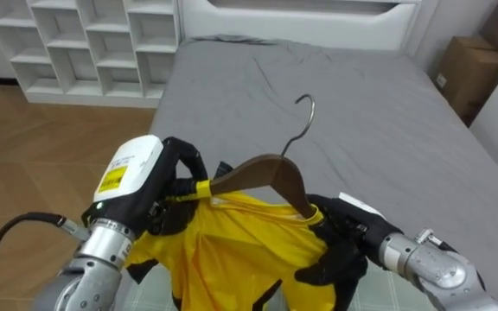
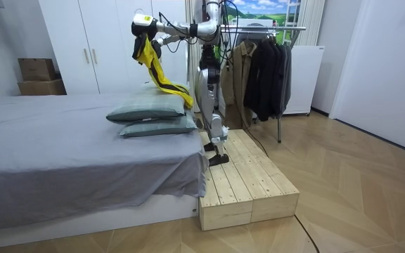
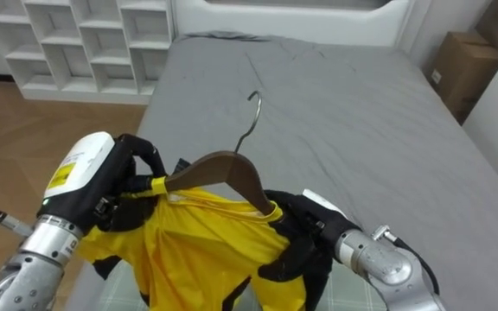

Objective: Hang clothes

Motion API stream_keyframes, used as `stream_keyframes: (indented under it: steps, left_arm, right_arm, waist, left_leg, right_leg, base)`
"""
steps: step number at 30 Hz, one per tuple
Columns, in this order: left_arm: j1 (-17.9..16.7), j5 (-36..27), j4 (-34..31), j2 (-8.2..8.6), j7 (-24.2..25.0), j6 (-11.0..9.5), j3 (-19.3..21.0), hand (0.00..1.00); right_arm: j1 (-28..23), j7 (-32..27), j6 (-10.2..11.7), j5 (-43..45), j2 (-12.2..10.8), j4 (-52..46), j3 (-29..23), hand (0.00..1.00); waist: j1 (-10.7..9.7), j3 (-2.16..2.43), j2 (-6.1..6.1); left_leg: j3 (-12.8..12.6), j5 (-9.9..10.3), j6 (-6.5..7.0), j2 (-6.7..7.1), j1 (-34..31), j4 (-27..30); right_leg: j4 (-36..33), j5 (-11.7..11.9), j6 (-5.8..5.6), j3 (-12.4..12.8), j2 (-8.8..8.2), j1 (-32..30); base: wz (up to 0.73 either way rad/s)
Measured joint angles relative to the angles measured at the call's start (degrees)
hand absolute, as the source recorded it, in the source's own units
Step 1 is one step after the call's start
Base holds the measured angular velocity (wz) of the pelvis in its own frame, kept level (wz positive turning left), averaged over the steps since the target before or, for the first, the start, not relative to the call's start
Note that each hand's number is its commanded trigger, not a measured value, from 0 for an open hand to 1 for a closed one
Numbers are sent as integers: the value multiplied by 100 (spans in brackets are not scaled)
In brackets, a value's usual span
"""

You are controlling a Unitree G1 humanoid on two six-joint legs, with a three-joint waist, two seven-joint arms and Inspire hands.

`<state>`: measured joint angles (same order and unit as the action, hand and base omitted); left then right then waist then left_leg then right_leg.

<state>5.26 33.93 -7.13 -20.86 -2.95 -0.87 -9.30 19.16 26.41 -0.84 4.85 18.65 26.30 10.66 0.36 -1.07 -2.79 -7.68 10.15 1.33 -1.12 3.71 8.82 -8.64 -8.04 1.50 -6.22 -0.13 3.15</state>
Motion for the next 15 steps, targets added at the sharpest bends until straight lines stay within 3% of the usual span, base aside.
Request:
stream_keyframes:
  steps: [15]
  left_arm:
    - [0, 5, 31, 18, 2, -71, 0, 100]
  right_arm:
    - [0, 50, 25, 245, 69, -29, 159, 100]
  waist:
    - [0, 7, 10]
  left_leg:
    - [-19, 0, 0, 4, -15, 3]
  right_leg:
    - [-9, 0, 0, 13, 2, -27]
  base:
    - [0]
